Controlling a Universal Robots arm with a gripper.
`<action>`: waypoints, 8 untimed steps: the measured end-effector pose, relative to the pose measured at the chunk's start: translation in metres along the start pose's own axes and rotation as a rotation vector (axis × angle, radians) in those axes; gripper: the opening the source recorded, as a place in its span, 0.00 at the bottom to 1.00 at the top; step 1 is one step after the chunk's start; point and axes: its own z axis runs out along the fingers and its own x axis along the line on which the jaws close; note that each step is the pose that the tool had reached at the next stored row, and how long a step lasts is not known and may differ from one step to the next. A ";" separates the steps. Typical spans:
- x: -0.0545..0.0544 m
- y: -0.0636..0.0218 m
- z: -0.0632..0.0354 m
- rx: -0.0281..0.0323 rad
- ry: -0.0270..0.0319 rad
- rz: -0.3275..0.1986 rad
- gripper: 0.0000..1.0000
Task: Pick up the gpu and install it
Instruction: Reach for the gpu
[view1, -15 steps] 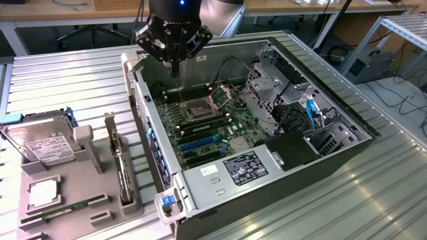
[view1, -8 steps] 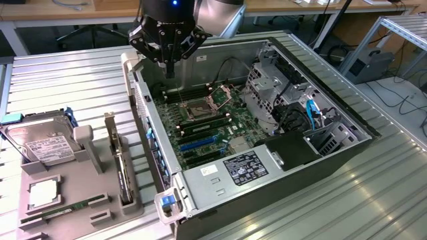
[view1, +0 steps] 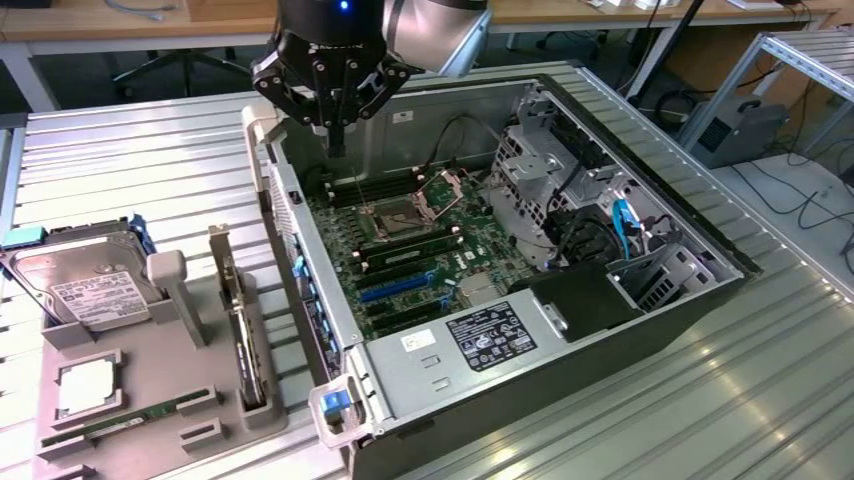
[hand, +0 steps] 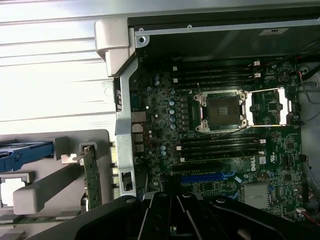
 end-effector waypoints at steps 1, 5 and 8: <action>0.000 0.0000 0.0000 0.0000 0.0000 0.000 0.11; 0.000 0.0000 0.0000 0.0000 0.0000 0.000 0.11; 0.000 0.0000 0.0000 0.0000 0.0000 0.000 0.11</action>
